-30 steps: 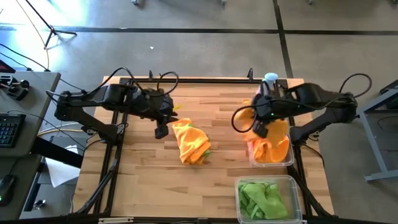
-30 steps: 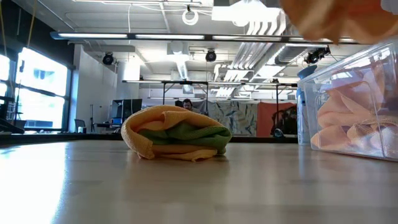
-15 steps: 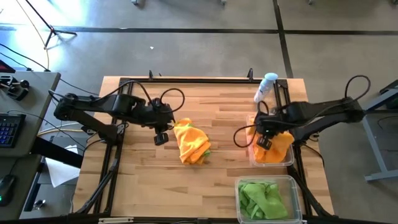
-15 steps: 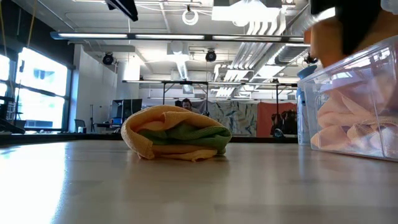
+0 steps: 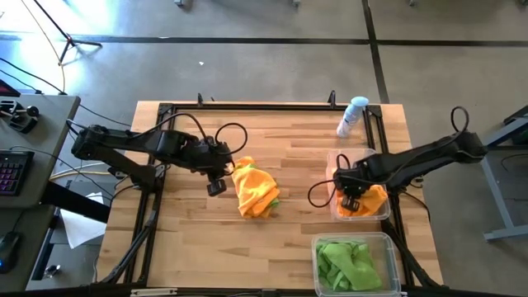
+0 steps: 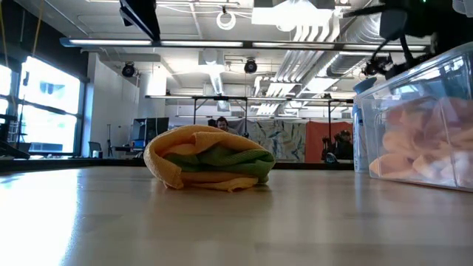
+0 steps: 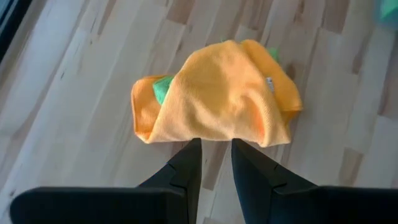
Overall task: Sort microfiber towel by color & place in baskets
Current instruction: Put the yellow towel into the top transparent bin
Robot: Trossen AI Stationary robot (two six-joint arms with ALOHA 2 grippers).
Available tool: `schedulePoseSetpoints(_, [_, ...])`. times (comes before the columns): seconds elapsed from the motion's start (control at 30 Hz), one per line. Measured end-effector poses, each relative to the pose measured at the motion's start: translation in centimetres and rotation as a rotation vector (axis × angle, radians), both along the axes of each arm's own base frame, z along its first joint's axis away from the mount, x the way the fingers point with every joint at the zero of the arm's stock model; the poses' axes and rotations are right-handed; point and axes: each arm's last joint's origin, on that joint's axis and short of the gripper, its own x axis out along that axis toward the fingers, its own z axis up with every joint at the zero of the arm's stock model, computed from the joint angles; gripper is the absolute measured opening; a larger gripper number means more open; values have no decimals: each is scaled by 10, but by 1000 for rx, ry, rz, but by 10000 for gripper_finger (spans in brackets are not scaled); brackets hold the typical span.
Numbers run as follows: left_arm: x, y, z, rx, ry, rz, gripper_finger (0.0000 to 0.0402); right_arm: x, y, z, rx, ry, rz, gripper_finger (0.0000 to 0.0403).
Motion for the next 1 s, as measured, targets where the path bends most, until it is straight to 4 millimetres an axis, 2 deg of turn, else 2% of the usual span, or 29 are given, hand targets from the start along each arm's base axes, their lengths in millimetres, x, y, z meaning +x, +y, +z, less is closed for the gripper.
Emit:
schedulePoseSetpoints(0.2, [2,0,1,-14,-27,12,76,-5,-1,-23,18,-17,-67,9])
schedulePoseSetpoints(0.3, [3,0,1,-18,-36,17,76,-3,0,-23,44,-31,-66,24])
schedulePoseSetpoints(0.43, [5,-1,3,-23,-62,18,76,1,1,-12,64,-34,-102,70])
schedulePoseSetpoints(0.6, [6,-1,3,-25,-75,20,76,1,1,13,67,-36,-114,139])
schedulePoseSetpoints(0.77, [6,-1,4,-42,-85,47,76,-2,1,47,74,-53,-138,196])
schedulePoseSetpoints(1.0, [6,-1,4,-60,-90,76,76,-18,-3,99,35,-73,-194,230])
